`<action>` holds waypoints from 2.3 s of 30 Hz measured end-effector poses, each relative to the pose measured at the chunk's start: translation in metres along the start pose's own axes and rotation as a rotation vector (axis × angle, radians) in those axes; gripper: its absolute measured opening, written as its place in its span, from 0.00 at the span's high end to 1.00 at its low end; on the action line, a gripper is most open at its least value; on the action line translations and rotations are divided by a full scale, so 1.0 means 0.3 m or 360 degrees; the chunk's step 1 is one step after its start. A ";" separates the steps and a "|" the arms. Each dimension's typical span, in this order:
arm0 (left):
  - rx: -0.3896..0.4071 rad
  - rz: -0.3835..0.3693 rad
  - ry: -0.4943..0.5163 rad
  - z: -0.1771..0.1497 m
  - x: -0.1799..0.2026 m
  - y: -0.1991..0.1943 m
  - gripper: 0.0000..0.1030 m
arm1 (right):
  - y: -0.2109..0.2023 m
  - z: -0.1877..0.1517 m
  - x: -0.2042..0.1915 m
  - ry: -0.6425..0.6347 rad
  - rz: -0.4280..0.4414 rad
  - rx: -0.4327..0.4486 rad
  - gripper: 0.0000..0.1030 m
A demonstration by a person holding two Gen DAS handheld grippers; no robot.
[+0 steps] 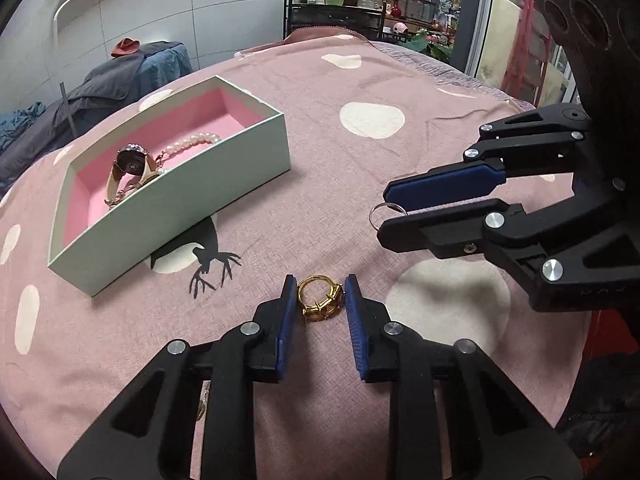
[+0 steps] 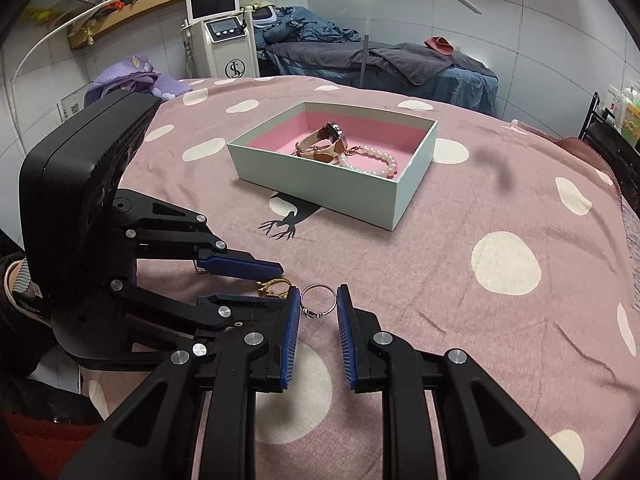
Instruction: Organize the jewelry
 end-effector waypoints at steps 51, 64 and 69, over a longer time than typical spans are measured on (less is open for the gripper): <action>-0.0190 0.0227 -0.0270 0.314 -0.452 0.056 0.60 | 0.397 0.360 0.162 -0.0073 -0.0040 -0.0258 0.80; 0.0146 0.0322 -0.0298 0.294 -0.447 -0.164 0.17 | 0.214 0.363 0.161 -0.0037 -0.0155 -0.0007 0.40; 0.0287 0.0350 -0.0349 0.220 -0.443 -0.237 0.12 | 0.141 0.316 0.117 -0.0003 -0.0130 0.0060 0.33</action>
Point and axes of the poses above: each gripper's, at about its wrist camera, not at the fingertips, and y roughly the way its jaws point, x to its right, z to its top, the point moved 6 cm from there along y, roughly the way its jaws point, and after that the axes turned 14 degrees about -y, right-handed, at the moved point
